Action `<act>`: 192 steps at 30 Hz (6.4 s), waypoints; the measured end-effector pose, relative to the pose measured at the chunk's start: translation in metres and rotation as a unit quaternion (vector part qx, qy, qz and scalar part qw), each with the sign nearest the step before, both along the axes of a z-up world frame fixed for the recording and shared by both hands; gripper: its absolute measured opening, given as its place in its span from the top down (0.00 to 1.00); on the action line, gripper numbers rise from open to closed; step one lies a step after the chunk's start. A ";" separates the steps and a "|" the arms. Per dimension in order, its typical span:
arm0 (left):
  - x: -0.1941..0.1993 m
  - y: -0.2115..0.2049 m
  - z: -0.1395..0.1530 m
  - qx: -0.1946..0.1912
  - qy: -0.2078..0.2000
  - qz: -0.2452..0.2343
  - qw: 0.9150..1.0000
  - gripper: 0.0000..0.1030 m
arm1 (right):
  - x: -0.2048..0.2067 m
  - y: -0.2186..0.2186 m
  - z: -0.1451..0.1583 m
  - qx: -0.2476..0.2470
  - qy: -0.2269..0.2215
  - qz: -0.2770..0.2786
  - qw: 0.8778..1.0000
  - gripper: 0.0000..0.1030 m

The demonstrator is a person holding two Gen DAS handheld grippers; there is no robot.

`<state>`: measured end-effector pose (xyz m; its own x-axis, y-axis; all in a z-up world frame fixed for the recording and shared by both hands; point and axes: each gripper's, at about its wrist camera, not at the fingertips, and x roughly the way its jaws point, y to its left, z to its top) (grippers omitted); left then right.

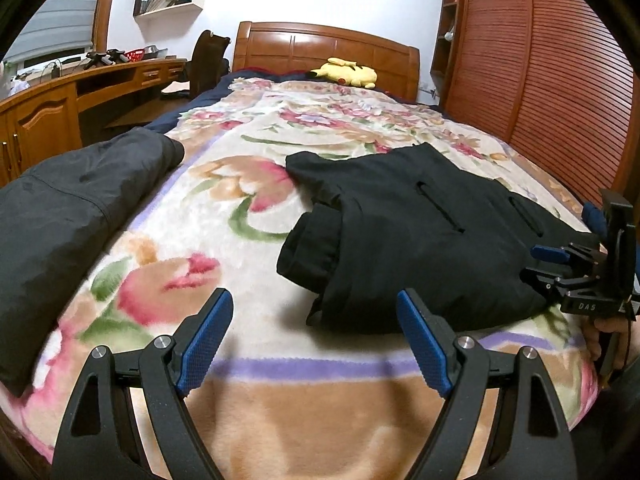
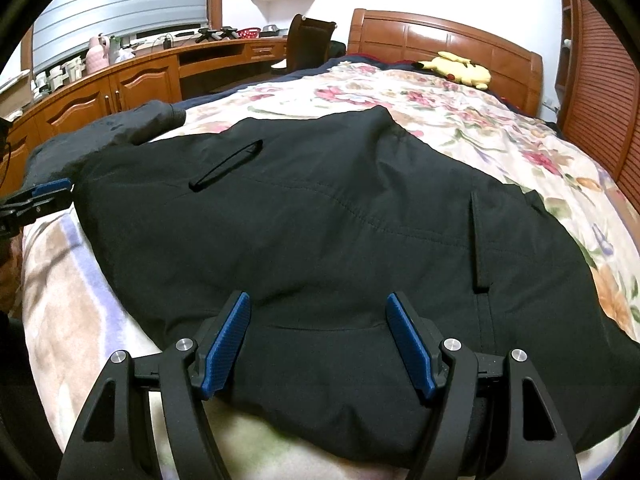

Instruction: Fold large clothes

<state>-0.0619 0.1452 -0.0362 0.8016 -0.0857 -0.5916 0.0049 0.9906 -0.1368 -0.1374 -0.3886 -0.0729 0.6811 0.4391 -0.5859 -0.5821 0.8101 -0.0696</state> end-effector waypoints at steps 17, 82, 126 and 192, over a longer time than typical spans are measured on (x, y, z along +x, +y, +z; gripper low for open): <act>0.008 -0.010 -0.005 0.001 0.012 -0.010 1.000 0.19 | -0.014 -0.001 -0.002 -0.009 -0.029 -0.005 1.000 0.30; 0.029 -0.135 0.123 0.071 -0.009 -0.055 0.996 0.85 | 0.011 0.000 -0.002 0.060 0.068 0.004 0.996 0.74; 0.009 -0.316 0.133 0.041 -0.042 -0.221 0.973 0.25 | -0.045 -0.200 0.059 0.145 -0.029 -0.162 0.976 0.74; 0.045 -0.166 0.046 0.023 -0.038 -0.189 0.981 0.24 | 0.006 -0.124 0.065 -0.005 -0.096 -0.174 0.980 0.45</act>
